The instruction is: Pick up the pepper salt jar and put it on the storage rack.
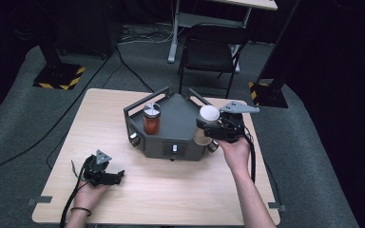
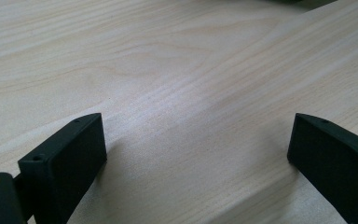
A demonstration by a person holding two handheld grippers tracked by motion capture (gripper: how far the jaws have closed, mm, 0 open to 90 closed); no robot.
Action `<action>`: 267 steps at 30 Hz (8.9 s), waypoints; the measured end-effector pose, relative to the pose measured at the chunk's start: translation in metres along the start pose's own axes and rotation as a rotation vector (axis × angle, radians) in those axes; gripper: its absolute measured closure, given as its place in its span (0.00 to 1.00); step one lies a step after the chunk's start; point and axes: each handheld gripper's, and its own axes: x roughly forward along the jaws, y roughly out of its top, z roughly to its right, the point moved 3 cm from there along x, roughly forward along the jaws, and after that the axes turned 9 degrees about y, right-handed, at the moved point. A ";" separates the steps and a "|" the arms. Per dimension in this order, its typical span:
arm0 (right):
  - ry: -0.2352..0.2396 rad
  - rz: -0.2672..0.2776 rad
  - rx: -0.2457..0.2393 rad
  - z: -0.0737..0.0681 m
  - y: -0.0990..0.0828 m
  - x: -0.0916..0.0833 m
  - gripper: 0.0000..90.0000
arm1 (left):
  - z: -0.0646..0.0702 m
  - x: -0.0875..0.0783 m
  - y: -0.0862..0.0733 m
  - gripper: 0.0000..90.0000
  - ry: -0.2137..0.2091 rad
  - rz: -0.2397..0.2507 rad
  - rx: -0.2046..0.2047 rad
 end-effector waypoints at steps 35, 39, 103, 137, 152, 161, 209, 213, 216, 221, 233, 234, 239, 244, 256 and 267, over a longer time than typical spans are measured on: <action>-0.062 -0.009 0.098 0.027 -0.006 0.039 0.32 | 0.000 0.000 0.000 0.04 -0.002 0.001 0.001; -0.073 -0.001 0.094 0.024 -0.006 0.036 0.19 | 0.000 0.000 0.000 0.04 -0.002 0.000 0.001; -0.097 -0.047 0.235 0.047 -0.181 -0.012 0.09 | 0.001 0.000 0.000 0.04 0.001 0.001 0.000; -0.078 -0.086 0.274 0.045 -0.210 -0.008 0.09 | 0.001 0.000 0.000 0.04 0.001 0.001 -0.001; -0.051 -0.125 0.270 0.038 -0.218 0.002 0.09 | 0.001 0.000 0.000 0.04 0.002 0.002 -0.003; -0.050 -0.170 0.237 0.032 -0.215 0.007 0.09 | 0.001 0.000 0.000 0.04 0.001 0.002 -0.003; -0.106 -0.303 0.117 0.007 -0.201 0.024 0.00 | 0.001 0.000 0.000 0.04 0.002 0.001 0.001; -0.106 -0.303 0.117 0.007 -0.201 0.024 0.00 | 0.001 0.000 0.000 0.04 0.002 0.001 -0.002; -0.106 -0.303 0.117 0.007 -0.201 0.024 0.00 | 0.001 0.000 0.000 0.04 0.002 0.001 -0.002; -0.106 -0.303 0.117 0.007 -0.201 0.024 0.00 | 0.001 0.000 0.000 0.04 0.002 0.001 -0.002; -0.107 -0.304 0.117 0.007 -0.201 0.024 0.00 | 0.001 0.000 -0.001 0.04 0.002 0.002 -0.001; -0.106 -0.303 0.116 0.007 -0.201 0.024 0.00 | 0.001 0.000 -0.001 0.04 0.002 0.002 -0.001; -0.106 -0.304 0.116 0.007 -0.201 0.024 0.00 | 0.001 0.000 -0.001 0.04 0.002 0.002 -0.002; -0.107 -0.303 0.116 0.007 -0.201 0.024 0.00 | 0.001 0.000 0.000 0.04 0.002 -0.001 0.001; -0.107 -0.303 0.117 0.007 -0.201 0.024 0.00 | 0.001 0.000 0.000 0.04 0.001 0.000 0.002; -0.107 -0.303 0.117 0.007 -0.201 0.024 0.00 | 0.001 0.000 0.000 0.04 0.000 0.001 -0.001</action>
